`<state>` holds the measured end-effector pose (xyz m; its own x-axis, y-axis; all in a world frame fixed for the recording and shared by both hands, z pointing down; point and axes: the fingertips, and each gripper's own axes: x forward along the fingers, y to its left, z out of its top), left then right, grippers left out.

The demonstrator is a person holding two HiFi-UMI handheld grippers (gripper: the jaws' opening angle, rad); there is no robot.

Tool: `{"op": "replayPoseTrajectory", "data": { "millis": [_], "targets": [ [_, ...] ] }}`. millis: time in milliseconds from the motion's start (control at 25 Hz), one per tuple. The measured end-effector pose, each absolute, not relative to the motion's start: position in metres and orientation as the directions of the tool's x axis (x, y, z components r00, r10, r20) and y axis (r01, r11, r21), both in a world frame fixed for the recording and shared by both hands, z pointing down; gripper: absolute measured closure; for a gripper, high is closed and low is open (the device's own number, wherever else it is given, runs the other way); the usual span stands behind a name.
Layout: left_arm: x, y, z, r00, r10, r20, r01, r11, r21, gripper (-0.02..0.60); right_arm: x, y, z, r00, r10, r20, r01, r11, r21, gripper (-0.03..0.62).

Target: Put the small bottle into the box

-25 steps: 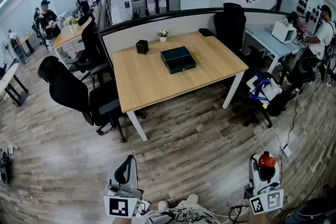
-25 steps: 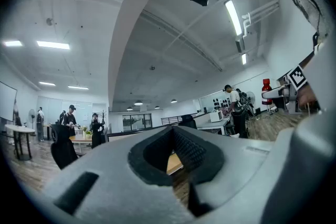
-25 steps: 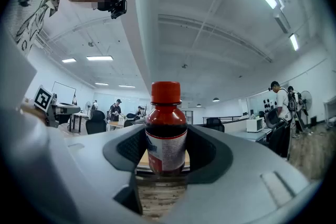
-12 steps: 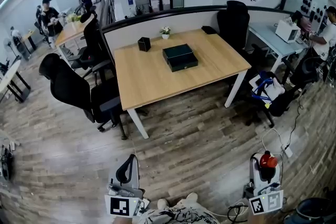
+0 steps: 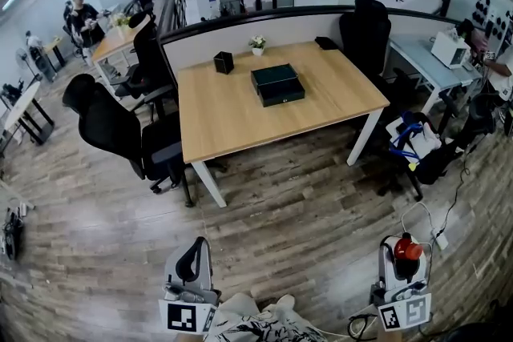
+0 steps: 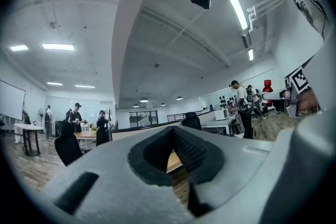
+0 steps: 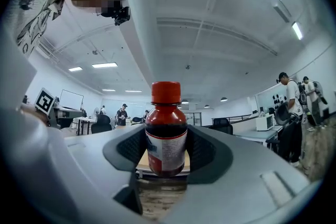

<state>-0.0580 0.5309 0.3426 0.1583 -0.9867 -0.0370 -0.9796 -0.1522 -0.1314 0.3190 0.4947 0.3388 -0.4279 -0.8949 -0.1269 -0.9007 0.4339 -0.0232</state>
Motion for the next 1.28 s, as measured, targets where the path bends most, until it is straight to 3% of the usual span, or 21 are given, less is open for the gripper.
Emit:
{"op": "replayPoseTrajectory", "data": {
  "millis": [520, 1280],
  "targets": [
    [-0.049, 0.494, 0.355, 0.145, -0.989, -0.022, -0.982, -0.142, -0.124, 0.583, 0.324, 0.450, 0.354, -0.444, -0.890, -0.107, -0.892, 0.450, -0.036, 0.359],
    [-0.108, 0.306, 0.338, 0.221, -0.972, -0.083, -0.972, -0.213, -0.104, 0.583, 0.261, 0.291, 0.324, -0.397, -0.909, -0.128, -0.916, 0.401, -0.001, 0.359]
  ]
}}
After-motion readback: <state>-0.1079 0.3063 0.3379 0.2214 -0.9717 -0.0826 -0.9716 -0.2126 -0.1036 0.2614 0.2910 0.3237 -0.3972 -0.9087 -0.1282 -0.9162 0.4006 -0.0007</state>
